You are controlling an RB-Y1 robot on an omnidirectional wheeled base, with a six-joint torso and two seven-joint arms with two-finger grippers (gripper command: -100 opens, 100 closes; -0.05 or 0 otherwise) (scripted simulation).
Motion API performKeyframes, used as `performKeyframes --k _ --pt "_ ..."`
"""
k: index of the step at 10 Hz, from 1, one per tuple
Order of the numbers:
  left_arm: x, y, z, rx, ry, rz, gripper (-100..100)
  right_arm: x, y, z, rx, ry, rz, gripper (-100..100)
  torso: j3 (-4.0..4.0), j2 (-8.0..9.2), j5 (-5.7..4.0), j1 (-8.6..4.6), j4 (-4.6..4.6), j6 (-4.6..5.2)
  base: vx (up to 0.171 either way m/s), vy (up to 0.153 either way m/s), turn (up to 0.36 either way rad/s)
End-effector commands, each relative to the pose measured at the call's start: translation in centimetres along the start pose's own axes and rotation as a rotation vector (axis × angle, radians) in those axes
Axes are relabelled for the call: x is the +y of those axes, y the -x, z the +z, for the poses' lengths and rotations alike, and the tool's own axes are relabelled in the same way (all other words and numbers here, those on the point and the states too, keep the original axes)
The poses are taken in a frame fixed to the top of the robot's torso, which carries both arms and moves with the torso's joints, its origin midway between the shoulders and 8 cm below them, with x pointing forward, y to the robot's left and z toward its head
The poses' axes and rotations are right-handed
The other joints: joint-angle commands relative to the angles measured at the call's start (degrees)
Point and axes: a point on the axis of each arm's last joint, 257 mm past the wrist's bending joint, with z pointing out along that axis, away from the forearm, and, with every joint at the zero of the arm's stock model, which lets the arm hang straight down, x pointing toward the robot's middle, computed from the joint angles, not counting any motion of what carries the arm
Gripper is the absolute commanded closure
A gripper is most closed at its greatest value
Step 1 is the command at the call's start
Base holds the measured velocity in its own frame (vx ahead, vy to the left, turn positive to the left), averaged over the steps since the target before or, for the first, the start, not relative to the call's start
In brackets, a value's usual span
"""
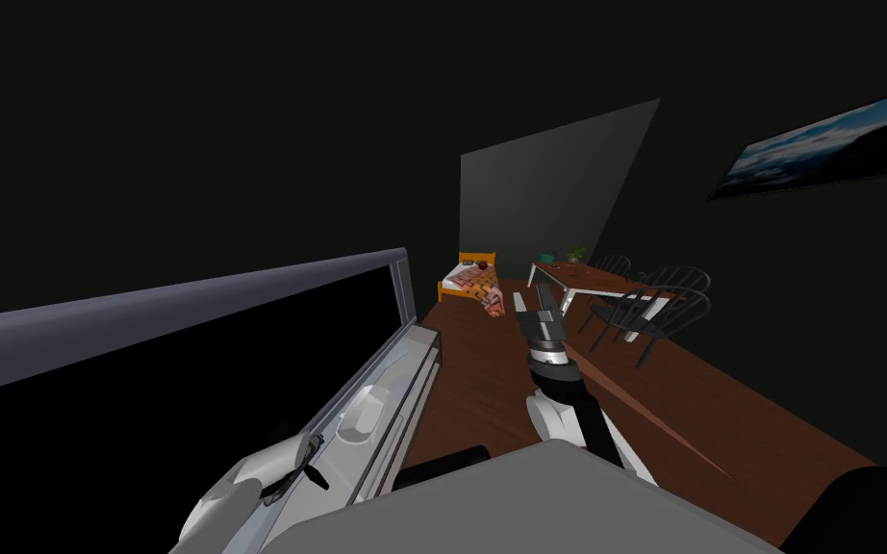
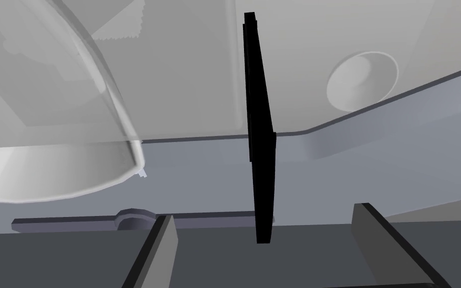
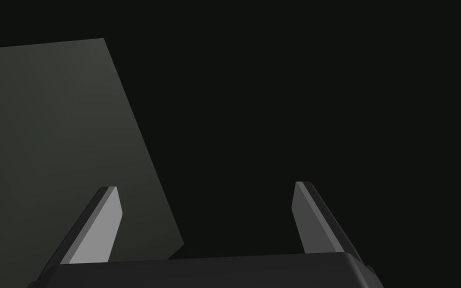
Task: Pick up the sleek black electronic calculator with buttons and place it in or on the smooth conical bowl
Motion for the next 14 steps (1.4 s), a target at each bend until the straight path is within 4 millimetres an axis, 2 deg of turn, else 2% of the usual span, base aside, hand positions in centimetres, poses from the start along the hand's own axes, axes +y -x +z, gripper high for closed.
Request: performKeyframes --k 1,2,3,4,6,7,8,9,11,12,14 --pt "0.0 0.0 0.0 0.0 0.0 0.0 0 0.0 0.0 0.0 0.0 0.0 0.0 0 0.0 0.0 0.0 0.0 0.0 0.0 0.0 0.0 0.0" --pt "0.3 -0.5 0.2 0.004 -0.006 0.017 -100 0.0 0.0 0.0 0.0 0.0 0.0 0 -0.01 -0.02 -0.01 -0.04 -0.01 0.0 0.023 -0.008 -0.035" --pt "0.4 -0.2 0.1 0.002 -0.01 -0.002 -100 0.0 0.0 0.0 0.0 0.0 0.0 0 -0.05 -0.09 -0.01 -0.08 -0.02 0.01 0.028 -0.015 -0.013" --pt "0.7 -0.9 0.3 0.007 -0.012 0.02 -100 0.0 0.0 0.0 0.0 0.0 0.0 0 -0.07 -0.12 -0.03 -0.1 -0.03 0.0 0.033 -0.017 -0.015" --pt "0.9 -0.3 0.2 0.003 -0.018 -0.005 -100 0.0 0.0 0.0 0.0 0.0 0.0 0 -0.07 -0.12 -0.03 -0.1 -0.03 0.0 0.013 -0.008 0.0" --pt "1.3 -0.9 0.4 0.007 -0.019 0.018 -100 0.0 0.0 0.0 0.0 0.0 0.0 0 -0.05 -0.08 -0.02 -0.07 -0.02 0.0 0.021 -0.009 -0.026" --pt "1.5 -0.5 0.3 0.004 -0.023 -0.001 -100 0.0 0.0 0.0 0.0 0.0 0.0 0 -0.06 -0.1 -0.02 -0.08 -0.02 0.0 0.023 -0.012 -0.014" --pt "1.9 -1.3 0.5 0.008 -0.021 0.02 -100 0.0 0.0 0.0 0.0 0.0 0.0 0 -0.07 -0.12 -0.03 -0.09 -0.03 0.0 0.055 -0.025 -0.042" --pt "2.4 -0.6 0.4 0.003 -0.027 -0.012 -100 0.0 0.0 0.0 0.0 0.0 0.0 0 -0.1 -0.16 -0.03 -0.11 -0.04 -0.01 0.017 -0.01 0.004" --pt "2.9 -1.2 0.6 0.006 -0.023 0.016 -100 0.0 0.0 0.0 0.0 0.0 0.0 0 -0.05 -0.08 -0.02 -0.07 -0.02 0.0 0.0 0.0 0.0" --pt "3.3 -0.7 0.5 0.001 -0.027 -0.017 -100 0.0 0.0 0.0 0.0 0.0 0.0 0 -0.03 -0.05 -0.02 -0.06 -0.01 0.0 0.006 -0.003 -0.006"
